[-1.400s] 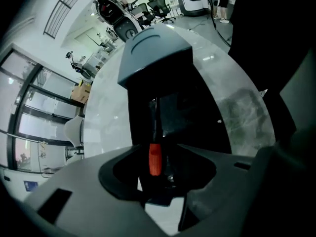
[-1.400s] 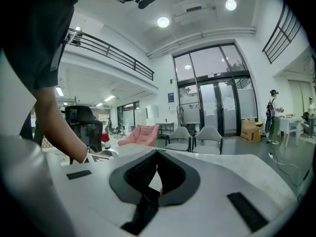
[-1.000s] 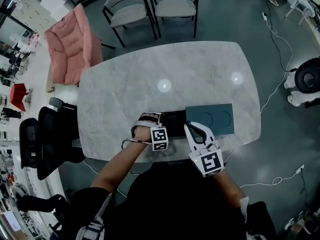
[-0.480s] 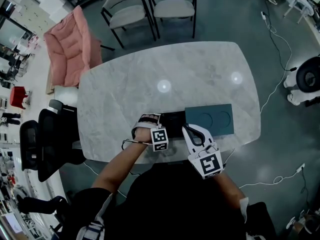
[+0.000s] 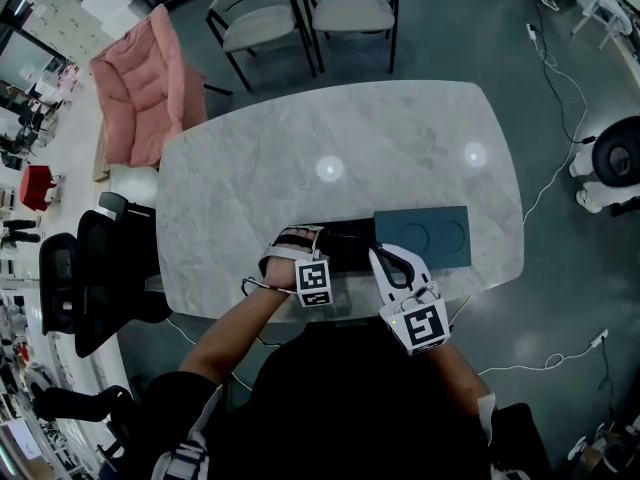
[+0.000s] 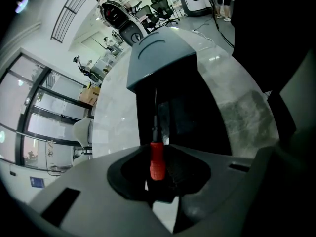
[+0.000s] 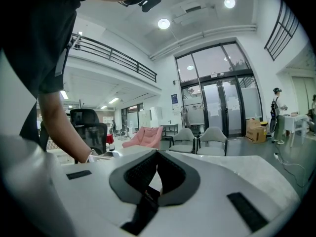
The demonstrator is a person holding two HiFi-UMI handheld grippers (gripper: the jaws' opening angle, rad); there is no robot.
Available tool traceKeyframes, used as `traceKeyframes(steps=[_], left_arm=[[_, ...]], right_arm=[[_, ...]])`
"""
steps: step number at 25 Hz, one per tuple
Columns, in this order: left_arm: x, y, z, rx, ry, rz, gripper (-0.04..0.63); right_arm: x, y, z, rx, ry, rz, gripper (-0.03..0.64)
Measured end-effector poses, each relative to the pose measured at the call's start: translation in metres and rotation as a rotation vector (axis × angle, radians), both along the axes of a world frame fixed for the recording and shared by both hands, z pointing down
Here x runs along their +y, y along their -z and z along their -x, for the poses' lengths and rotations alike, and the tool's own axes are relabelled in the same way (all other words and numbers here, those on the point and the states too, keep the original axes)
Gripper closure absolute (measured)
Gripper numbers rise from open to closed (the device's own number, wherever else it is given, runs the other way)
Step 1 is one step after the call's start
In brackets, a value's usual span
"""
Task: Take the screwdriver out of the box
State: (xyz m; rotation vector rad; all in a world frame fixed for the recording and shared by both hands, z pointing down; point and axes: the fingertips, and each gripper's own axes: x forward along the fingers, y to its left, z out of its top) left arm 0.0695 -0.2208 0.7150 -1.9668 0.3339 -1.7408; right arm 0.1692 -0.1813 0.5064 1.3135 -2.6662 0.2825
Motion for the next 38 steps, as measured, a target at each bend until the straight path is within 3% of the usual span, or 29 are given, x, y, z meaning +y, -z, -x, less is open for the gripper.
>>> traceKeyframes(steps=[3, 8, 13, 15, 19, 26, 33, 38], left_arm=[[0.005, 0.007, 0.008, 0.002, 0.000, -0.003, 0.500], [0.014, 0.023, 0.022, 0.067, 0.046, -0.003, 0.500], [0.009, 0.048, 0.041, 0.199, 0.156, -0.021, 0.500], [0.006, 0.066, 0.042, 0.287, 0.191, -0.048, 0.500], [0.002, 0.110, 0.035, 0.531, 0.272, -0.083, 0.500], [-0.008, 0.187, 0.027, 0.907, 0.403, -0.151, 0.500], [-0.010, 0.244, 0.034, 1.211, 0.507, -0.216, 0.500], [-0.004, 0.270, 0.048, 1.375, 0.591, -0.279, 0.500]], right_arm=[[-0.008, 0.008, 0.000, -0.009, -0.004, -0.077, 0.595], [-0.015, 0.017, -0.006, 0.014, -0.032, -0.063, 0.595], [-0.032, 0.036, -0.034, -0.036, -0.146, -0.170, 0.595], [-0.036, 0.037, -0.045, -0.023, -0.181, -0.173, 0.595], [-0.041, 0.036, -0.051, -0.004, -0.219, -0.180, 0.595], [-0.039, 0.036, -0.030, 0.004, -0.185, -0.178, 0.595], [-0.035, 0.041, -0.015, 0.003, -0.161, -0.189, 0.595], [-0.035, 0.056, -0.005, -0.081, -0.134, -0.197, 0.595]])
